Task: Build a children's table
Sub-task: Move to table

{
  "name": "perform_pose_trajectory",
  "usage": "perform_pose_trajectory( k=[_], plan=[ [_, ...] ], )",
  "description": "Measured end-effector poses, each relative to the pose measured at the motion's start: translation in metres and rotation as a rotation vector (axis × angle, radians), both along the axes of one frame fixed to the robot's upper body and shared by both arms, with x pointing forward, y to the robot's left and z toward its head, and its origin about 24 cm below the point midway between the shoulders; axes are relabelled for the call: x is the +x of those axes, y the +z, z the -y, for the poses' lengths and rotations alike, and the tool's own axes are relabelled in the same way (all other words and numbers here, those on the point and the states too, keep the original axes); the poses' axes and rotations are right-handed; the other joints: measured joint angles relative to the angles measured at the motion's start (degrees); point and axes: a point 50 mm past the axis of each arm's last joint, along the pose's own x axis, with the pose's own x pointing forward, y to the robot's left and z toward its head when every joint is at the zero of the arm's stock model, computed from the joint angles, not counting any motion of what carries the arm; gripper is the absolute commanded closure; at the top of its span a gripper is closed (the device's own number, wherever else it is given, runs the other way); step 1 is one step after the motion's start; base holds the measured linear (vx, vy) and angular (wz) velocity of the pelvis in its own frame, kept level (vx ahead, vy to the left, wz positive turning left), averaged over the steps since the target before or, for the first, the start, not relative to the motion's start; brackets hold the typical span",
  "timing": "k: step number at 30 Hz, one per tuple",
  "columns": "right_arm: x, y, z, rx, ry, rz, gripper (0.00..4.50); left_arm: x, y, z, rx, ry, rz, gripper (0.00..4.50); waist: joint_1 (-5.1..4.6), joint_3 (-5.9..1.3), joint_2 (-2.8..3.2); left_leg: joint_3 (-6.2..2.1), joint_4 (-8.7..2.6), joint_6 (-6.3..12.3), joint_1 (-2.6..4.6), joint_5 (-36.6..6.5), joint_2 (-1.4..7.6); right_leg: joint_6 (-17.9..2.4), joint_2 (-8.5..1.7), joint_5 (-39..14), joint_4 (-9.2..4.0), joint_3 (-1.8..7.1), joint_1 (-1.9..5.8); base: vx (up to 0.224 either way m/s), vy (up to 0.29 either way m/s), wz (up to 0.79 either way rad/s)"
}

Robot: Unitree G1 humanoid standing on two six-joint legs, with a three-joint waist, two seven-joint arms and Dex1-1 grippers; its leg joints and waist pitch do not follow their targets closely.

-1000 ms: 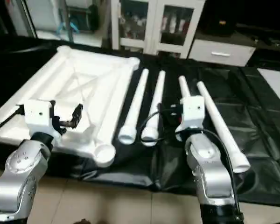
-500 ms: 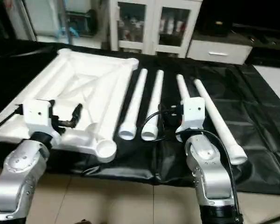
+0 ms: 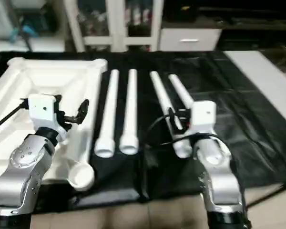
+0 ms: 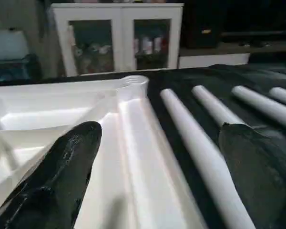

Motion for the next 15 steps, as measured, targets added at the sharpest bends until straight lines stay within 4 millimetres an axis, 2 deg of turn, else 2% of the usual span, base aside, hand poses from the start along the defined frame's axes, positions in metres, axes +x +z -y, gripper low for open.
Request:
perform_pose_trajectory(
  k=[1,2,3,4,5,6,7,8,9,10,11,12,15],
  plan=[
    [0.0,0.001,-0.002,-0.002,0.02,0.002,0.0,-0.001,-0.001,-0.001,0.001,0.008,-0.001,0.05,-0.18,-0.2,-0.39,-0.2,0.21,0.61,0.07,-0.35,-0.44,-0.55,-0.27,-0.55,0.96,0.25,-0.49,0.195,-0.018,0.2],
    [0.0,0.001,-0.003,-0.006,0.036,0.003,0.0,-0.001,-0.001,-0.002,-0.001,0.015,0.003,0.05,-0.24,-0.43,-0.87,-0.42,0.69,1.34,-0.09,-0.74,-0.98,0.15,-0.88,-1.2,1.5,0.57,-0.19,0.194,0.006,0.21],
    [0.0,0.002,-0.003,-0.015,0.048,0.006,0.0,-0.001,0.0,-0.001,-0.018,0.026,0.015,0.05,0.12,-0.45,-1.31,-0.76,2.8,2.9,-1.49,-1.32,-1.66,2.94,-0.62,-1.81,1.81,2.07,0.28,0.194,0.006,0.21],
    [-0.001,0.002,0.0,-0.023,0.052,0.003,0.0,-0.002,0.0,0.001,-0.033,0.025,0.017,0.05,0.59,-0.55,-1.49,-1.12,4.73,3.41,-2.5,-1.47,-1.49,4.7,-0.23,-1.84,2.12,3.33,0.42,0.166,0.024,0.32],
    [-0.001,0.002,0.001,-0.027,0.058,0.003,0.0,-0.003,-0.001,0.003,-0.04,0.024,0.02,0.05,1.24,-0.59,-1.37,-1.44,6.15,3.37,-3.31,-1.45,-0.97,4.78,0.42,-1.81,2.49,4.12,0.43,0.106,0.011,0.33],
    [0.0,0.003,0.0,-0.028,0.064,0.007,0.0,-0.005,-0.003,0.0,-0.038,0.031,0.018,0.05,2.15,-0.62,-1.27,-1.46,6.04,1.88,-3.24,-1.82,-0.33,4.94,1.29,-1.56,3.13,4.81,0.22,0.129,-0.004,0.38],
    [0.001,0.004,-0.003,-0.027,0.081,0.011,0.0,-0.007,-0.005,-0.003,-0.036,0.042,0.015,0.05,2.25,-0.84,-1.32,-1.94,5.31,-1.54,-2.28,-2.16,-0.01,5.02,1.71,-1.36,4.38,4.56,-1.53,0.067,-0.012,0.16],
    [0.002,0.007,-0.013,-0.016,0.121,0.019,0.0,-0.01,-0.009,-0.01,-0.034,0.073,0.002,0.05,2.12,-0.94,-1.62,-2.83,4.68,-2.98,-1.79,-2.41,-0.53,5.29,0.9,-0.75,6.28,4.11,-2.93,0.0,0.0,0.0],
    [0.002,0.008,-0.022,-0.009,0.161,0.025,0.0,-0.013,-0.012,-0.017,-0.025,0.098,-0.011,0.05,1.94,-1.04,-1.91,-3.57,4.56,-2.99,-1.26,-2.4,-1.3,5.78,-0.05,0.33,5.88,3.4,-3.84,0.0,0.0,0.0],
    [0.002,0.01,-0.022,-0.012,0.174,0.032,0.0,-0.011,-0.009,-0.016,-0.029,0.099,0.001,0.05,1.66,-0.93,-2.68,-3.32,5.11,-2.98,-1.92,-2.42,-2.18,7.64,-1.08,1.16,3.64,3.56,-3.86,-0.101,-0.024,-0.13],
    [0.001,0.008,-0.018,-0.023,0.165,0.023,0.0,-0.009,-0.006,-0.012,-0.038,0.09,0.012,0.05,1.49,-0.81,-2.57,-2.98,4.94,-3.0,-2.04,-2.39,-2.06,7.61,-1.1,1.16,3.45,3.38,-3.7,-0.138,-0.005,0.11],
    [0.0,0.004,-0.014,-0.034,0.158,0.008,0.0,-0.009,-0.006,-0.007,-0.048,0.077,0.015,0.05,1.38,-0.7,-2.75,-2.65,4.19,-3.06,-2.13,-1.71,-1.79,6.95,-0.92,1.9,2.37,3.39,-3.49,-0.187,-0.011,0.07],
    [0.0,0.003,-0.013,-0.034,0.156,0.002,0.0,-0.009,-0.006,-0.005,-0.048,0.069,0.014,0.05,0.48,-0.53,-2.61,-2.66,3.41,-3.39,-2.1,-0.73,-1.42,6.57,-0.73,3.54,0.67,3.06,-2.95,-0.09,-0.006,0.01]
  ],
)
